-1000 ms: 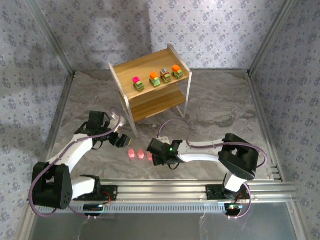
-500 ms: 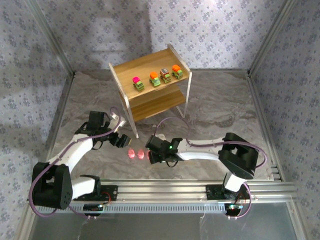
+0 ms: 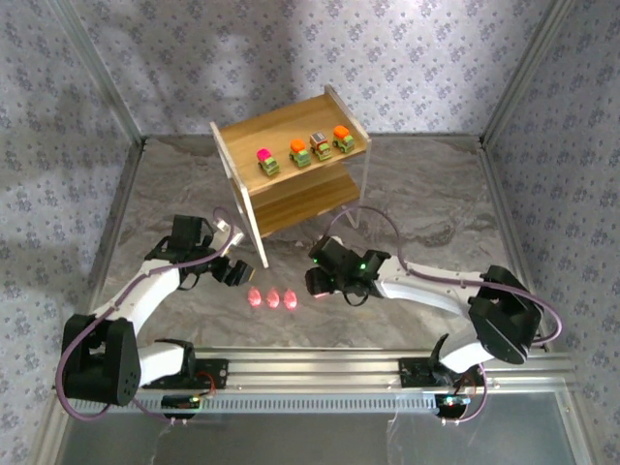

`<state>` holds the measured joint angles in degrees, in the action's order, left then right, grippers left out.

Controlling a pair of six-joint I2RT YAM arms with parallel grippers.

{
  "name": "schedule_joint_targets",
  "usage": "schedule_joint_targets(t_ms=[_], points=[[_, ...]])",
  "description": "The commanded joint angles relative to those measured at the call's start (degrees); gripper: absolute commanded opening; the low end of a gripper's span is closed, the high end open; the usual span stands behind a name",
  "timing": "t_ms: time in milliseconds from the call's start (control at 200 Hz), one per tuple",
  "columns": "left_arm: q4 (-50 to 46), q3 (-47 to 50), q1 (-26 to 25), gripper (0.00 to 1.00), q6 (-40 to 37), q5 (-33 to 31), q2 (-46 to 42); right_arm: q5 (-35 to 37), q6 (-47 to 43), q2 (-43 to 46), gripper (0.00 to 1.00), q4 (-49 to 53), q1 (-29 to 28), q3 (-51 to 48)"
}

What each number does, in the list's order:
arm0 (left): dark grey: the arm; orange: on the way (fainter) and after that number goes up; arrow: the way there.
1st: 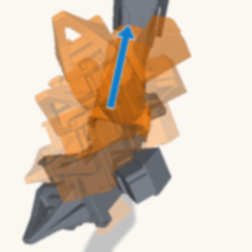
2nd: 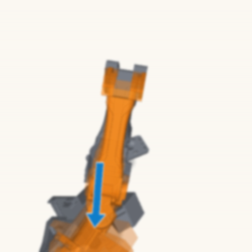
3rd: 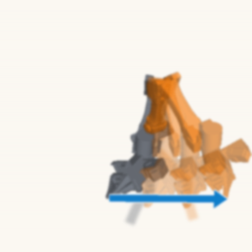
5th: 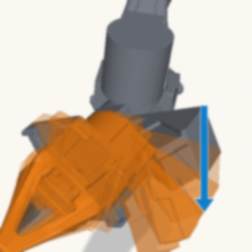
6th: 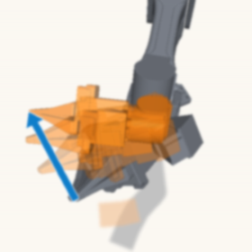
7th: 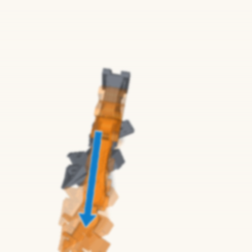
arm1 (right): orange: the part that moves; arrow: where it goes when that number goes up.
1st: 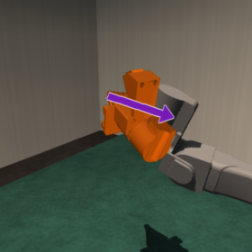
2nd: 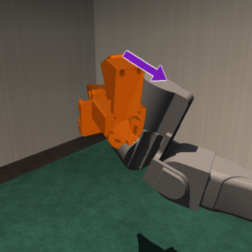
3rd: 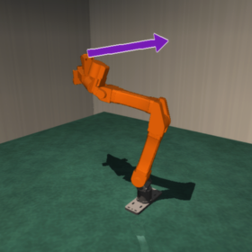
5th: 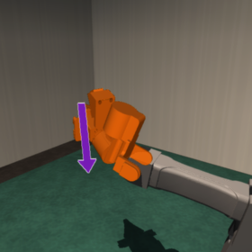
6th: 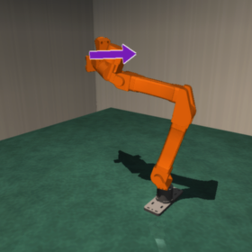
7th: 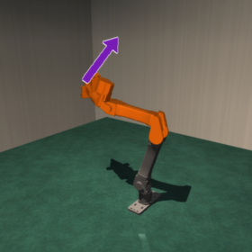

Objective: Place and organize the plastic toys onto the shelf

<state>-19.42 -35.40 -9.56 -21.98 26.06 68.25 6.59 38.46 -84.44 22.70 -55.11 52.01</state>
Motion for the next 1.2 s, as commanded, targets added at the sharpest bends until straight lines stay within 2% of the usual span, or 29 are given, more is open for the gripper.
schedule_joint_targets(t_ms=[0,290,610,1199], points=[[0.79,0.42,-0.33,0.96,0.07,-0.14,-0.43,-2.54,-4.38,-3.11,0.65,-2.51,1.91,0.4],[0.71,0.33,-0.19,0.96,0.09,-0.09,-0.35,-6.85,-6.81,-10.19,0.65,-8.14,4.14,2.46],[0.81,0.33,-0.19,0.96,0.09,0.26,0.13,-10.77,-5.65,-11.82,0.65,-11.67,4.06,1.87],[0.45,0.14,-0.3,0.96,0.18,0.6,-0.18,-10.05,-0.96,-6.65,0.65,-12.7,1.3,-5.37]])
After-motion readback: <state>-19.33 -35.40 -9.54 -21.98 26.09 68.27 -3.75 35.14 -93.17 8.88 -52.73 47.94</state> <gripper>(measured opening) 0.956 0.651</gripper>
